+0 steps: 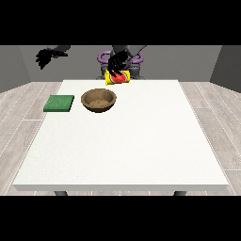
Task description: Pick the cup and pour the ball into the bowl, then pick the bowl and place it on the pad
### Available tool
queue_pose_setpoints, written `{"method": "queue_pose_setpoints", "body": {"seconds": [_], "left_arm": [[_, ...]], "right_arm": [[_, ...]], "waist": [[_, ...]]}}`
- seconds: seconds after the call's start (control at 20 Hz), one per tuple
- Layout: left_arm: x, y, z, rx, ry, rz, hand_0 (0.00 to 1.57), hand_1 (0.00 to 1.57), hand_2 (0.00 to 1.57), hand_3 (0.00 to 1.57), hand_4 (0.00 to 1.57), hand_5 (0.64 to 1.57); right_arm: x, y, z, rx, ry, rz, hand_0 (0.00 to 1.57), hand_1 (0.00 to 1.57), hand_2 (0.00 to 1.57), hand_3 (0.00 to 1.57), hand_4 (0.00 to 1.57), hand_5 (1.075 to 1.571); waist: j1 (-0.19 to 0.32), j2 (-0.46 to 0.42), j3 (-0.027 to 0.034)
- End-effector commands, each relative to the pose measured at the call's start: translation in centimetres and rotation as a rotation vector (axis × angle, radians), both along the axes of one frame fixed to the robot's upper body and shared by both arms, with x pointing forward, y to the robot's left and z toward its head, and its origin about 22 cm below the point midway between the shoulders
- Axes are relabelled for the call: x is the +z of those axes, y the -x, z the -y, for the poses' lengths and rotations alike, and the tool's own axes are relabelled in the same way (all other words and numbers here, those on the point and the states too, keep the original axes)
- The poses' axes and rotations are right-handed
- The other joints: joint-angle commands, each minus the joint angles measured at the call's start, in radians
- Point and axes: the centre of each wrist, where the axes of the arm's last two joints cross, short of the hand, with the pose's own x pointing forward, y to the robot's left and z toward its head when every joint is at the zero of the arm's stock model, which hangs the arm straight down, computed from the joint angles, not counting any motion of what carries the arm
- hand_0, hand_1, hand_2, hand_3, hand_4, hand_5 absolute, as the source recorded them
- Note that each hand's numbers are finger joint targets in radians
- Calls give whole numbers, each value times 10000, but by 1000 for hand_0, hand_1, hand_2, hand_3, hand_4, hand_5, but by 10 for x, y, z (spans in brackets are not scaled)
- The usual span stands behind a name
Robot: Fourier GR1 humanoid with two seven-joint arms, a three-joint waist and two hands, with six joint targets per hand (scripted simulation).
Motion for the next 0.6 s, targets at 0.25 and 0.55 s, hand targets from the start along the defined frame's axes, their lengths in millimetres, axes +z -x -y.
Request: {"method": "queue_pose_setpoints", "body": {"seconds": [0.25, 0.55], "left_arm": [[-7, 10, 23, -561, -3592, 435, 1449, 1449, 1571, 1571, 1529, 1137], [4, 9, 13, -971, -2057, 240, 1449, 1449, 1571, 1571, 1535, 1136]], "right_arm": [[-12, 14, 2, 193, 110, -73, 0, 0, 0, 0, 0, 1571], [-16, 3, -7, -723, -336, -912, 0, 0, 0, 0, 0, 1567]], "waist": [[-93, -131, -17], [984, -198, -23]]}}
